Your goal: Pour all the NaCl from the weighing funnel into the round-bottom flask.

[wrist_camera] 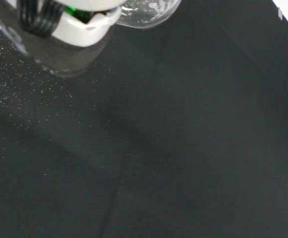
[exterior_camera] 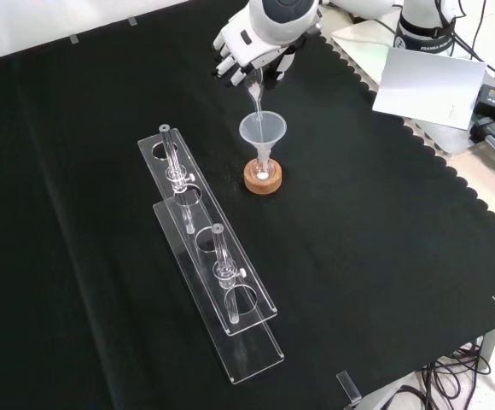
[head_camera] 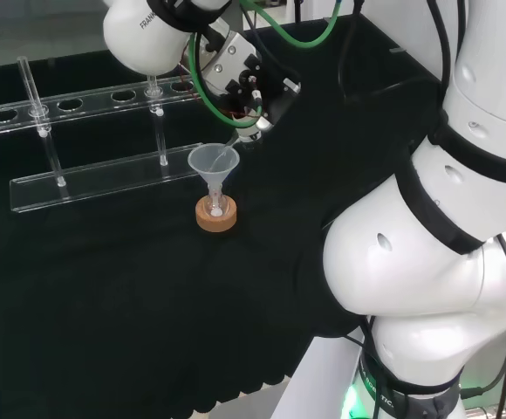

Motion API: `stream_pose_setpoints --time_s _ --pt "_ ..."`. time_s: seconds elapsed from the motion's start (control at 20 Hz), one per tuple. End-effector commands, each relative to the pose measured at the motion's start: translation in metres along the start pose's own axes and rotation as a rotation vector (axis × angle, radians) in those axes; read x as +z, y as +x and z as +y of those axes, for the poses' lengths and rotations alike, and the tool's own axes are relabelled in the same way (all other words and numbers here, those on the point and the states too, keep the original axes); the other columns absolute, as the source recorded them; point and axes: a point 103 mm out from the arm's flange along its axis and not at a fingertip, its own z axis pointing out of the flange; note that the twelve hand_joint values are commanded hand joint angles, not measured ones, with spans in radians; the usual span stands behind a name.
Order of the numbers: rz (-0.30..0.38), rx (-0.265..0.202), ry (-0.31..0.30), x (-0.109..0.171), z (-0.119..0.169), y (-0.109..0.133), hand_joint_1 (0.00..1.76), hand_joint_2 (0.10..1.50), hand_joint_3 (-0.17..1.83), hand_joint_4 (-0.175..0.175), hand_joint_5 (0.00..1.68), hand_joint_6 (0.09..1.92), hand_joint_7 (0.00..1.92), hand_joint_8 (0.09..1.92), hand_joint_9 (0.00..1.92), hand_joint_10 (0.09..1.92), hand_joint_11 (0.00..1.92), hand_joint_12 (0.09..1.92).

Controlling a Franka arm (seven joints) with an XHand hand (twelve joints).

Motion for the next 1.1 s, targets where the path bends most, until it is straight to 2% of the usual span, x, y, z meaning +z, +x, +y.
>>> stream_pose_setpoints --time_s 0.05,0.8,1.1 --pt "-0.043 -0.002 -0.002 -0.0018 0.0004 0.0009 1.11 0.72 0.54 0.175 1.28 0.61 0.79 0.65 1.26 0.10 1.13 0.83" --pt "-0.130 -0.016 0.016 -0.0052 0.0022 0.0050 1.11 0.71 0.54 0.175 1.28 0.61 0.79 0.65 1.25 0.09 1.13 0.83" --pt "-0.129 -0.021 0.012 -0.0026 0.0018 0.0023 1.11 0.71 0.54 0.175 1.28 0.61 0.78 0.65 1.25 0.09 1.13 0.83"
